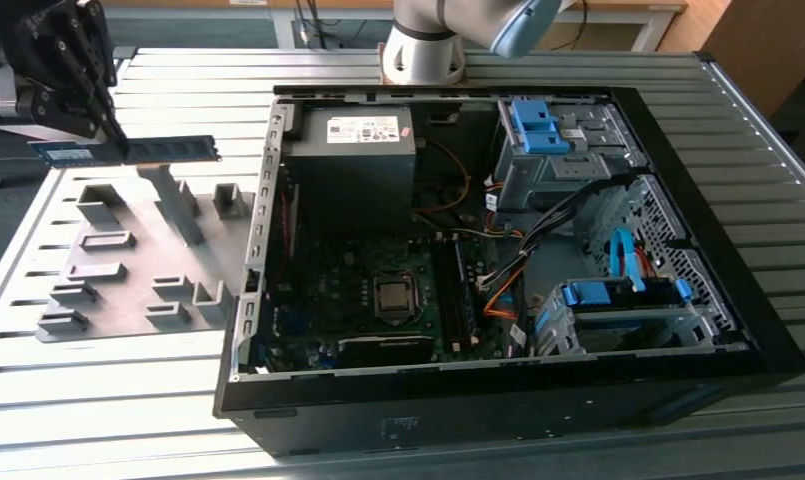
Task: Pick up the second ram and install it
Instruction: 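Pick up the second ram and move it above second insertion slot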
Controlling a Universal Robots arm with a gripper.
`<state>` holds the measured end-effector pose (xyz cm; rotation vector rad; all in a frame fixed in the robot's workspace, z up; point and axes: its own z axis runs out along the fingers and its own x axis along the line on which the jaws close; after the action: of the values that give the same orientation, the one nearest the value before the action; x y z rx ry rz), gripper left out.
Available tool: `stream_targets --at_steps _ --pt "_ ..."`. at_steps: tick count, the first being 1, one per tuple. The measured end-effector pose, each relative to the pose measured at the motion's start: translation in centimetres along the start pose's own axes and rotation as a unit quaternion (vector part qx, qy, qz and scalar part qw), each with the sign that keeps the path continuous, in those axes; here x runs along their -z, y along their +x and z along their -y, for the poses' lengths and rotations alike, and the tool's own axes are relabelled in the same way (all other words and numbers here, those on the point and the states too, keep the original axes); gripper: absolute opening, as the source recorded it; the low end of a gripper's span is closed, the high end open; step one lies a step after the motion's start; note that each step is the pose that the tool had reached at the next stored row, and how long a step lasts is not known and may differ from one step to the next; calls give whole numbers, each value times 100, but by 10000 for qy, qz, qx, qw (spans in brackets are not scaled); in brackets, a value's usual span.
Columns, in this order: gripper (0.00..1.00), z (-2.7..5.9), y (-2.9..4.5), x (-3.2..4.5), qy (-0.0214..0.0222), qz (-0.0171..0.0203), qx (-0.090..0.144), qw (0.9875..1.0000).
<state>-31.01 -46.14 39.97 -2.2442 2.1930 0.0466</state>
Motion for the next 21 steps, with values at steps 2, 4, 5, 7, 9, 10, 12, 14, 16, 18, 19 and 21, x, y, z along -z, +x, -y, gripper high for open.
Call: stream_targets --at_steps 2,4,5,7,9,10,12,14,16,18,19,21 --pt "14 20 0 1 -2 0 0 10000" --pt "14 38 1 1 -2 0 0 10000" --pt "14 49 1 1 -3 0 0 10000" --pt "14 72 2 2 -5 0 0 10000" --pt "14 91 2 2 -6 0 0 10000" --pt "14 102 2 2 -7 0 0 10000" --pt "14 125 3 3 -8 0 0 10000" --pt "14 145 3 3 -9 0 0 10000" --pt "14 165 4 3 -10 0 0 10000" --pt "14 182 4 4 -10 0 0 10000" --pt "14 189 4 4 -10 0 0 10000" --pt "14 201 5 4 -10 0 0 10000"
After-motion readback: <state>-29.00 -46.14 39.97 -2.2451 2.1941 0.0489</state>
